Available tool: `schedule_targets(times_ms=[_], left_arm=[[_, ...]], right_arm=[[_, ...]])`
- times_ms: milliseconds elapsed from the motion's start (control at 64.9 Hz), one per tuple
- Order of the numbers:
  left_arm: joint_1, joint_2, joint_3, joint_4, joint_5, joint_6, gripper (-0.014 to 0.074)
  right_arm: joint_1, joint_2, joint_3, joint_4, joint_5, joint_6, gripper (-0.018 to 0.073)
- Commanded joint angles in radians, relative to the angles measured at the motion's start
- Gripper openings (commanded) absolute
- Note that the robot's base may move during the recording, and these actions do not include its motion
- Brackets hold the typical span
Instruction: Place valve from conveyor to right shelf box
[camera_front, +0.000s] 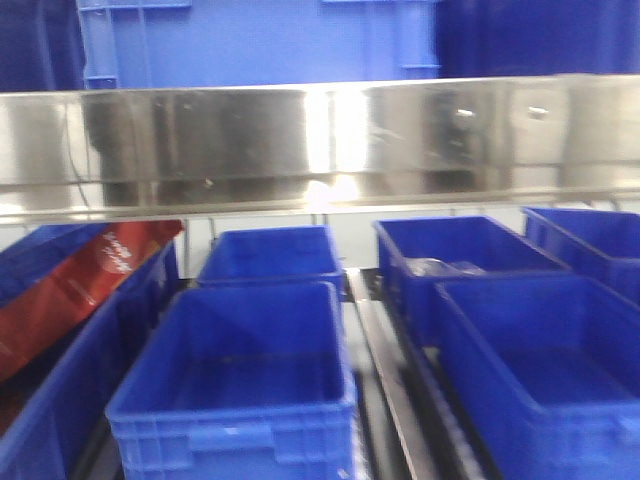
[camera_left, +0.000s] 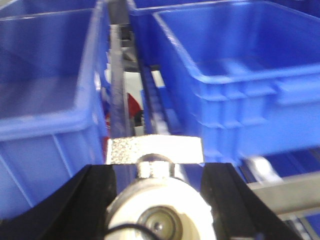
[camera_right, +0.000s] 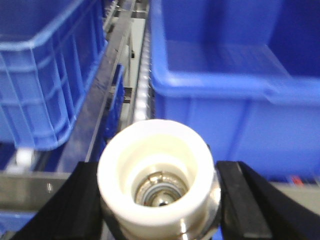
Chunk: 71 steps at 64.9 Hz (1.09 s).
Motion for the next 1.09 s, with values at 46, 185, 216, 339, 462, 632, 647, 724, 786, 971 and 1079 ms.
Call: schedule_targets(times_ms=[46, 185, 216, 339, 462, 632, 647, 724, 786, 971, 1079], left_arm=[[-0.004, -0.007, -0.005, -0.002, -0.059, -0.005, -0.0111], [-0.004, -0.007, -0.005, -0.002, -0.059, -0.005, -0.0111], [-0.004, -0.007, -0.005, -0.002, -0.059, -0.005, -0.0111], [-0.004, -0.007, -0.005, -0.002, -0.059, -0.005, -0.0111], [-0.004, -0.007, -0.005, -0.002, -0.059, -0.005, -0.0111], [-0.004, -0.007, -0.005, -0.002, -0.059, -0.005, -0.0111], [-0.004, -0.007, -0.005, -0.002, -0.059, -0.005, -0.0111], [-0.004, -0.007, -0.005, -0.002, -0.059, -0.005, -0.0111], [-0.004, -0.007, -0.005, -0.002, -0.059, -0.005, -0.0111], [-0.004, -0.007, -0.005, -0.002, -0.059, -0.005, -0.0111], [-0.004, -0.007, -0.005, -0.002, -0.059, -0.005, -0.0111]], right_arm=[[0.001, -0.008, -0.016, -0.006, -0.077, -0.004, -0.0154], [0.001, -0.008, -0.016, -0.006, -0.077, -0.004, -0.0154], [0.001, -0.008, -0.016, -0.006, -0.077, -0.004, -0.0154], [0.001, -0.008, -0.016, -0.006, -0.077, -0.004, -0.0154], [0.001, -0.008, -0.016, -0.006, -0.077, -0.004, -0.0154], [0.001, -0.008, -0.016, -0.006, -0.077, -0.004, -0.0154], [0.001, -0.008, -0.016, -0.006, -0.077, -0.004, -0.0154], [0.001, -0.008, -0.016, -0.006, -0.077, -0.004, -0.0154], [0.001, -0.008, -0.016, -0.006, -0.077, -0.004, -0.0154], [0.001, -0.008, -0.016, -0.006, -0.077, -0.004, -0.0154], [0.001, -0.008, -0.016, -0.006, -0.077, -0.004, -0.0154]])
